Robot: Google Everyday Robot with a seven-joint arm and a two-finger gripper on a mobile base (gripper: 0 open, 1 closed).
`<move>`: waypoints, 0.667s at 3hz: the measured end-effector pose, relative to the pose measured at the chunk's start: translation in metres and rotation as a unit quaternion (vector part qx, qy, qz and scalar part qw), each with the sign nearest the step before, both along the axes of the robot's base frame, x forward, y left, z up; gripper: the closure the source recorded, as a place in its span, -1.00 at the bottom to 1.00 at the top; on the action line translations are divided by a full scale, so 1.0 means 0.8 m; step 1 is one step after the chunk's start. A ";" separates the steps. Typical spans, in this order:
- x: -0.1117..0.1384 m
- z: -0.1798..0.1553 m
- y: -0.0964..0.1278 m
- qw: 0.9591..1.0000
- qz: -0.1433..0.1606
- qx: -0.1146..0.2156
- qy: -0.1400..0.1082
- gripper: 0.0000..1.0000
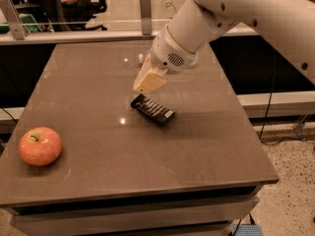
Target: Move rxbar chocolate near apple
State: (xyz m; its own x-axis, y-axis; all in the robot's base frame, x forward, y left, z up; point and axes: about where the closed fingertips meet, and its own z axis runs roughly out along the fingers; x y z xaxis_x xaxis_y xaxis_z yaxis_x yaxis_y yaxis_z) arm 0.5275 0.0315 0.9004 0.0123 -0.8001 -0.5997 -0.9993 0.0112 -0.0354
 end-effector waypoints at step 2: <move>-0.012 -0.025 0.021 0.999 -0.005 0.001 0.036 0.17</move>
Offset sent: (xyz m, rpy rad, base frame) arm -0.0169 0.0139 -0.0366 -0.0019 0.1176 -0.0426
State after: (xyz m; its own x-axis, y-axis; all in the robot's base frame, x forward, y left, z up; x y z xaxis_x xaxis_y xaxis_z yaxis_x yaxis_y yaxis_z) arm 0.5175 0.0482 0.8806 -0.0387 -0.7984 -0.6009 -0.9991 0.0213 0.0361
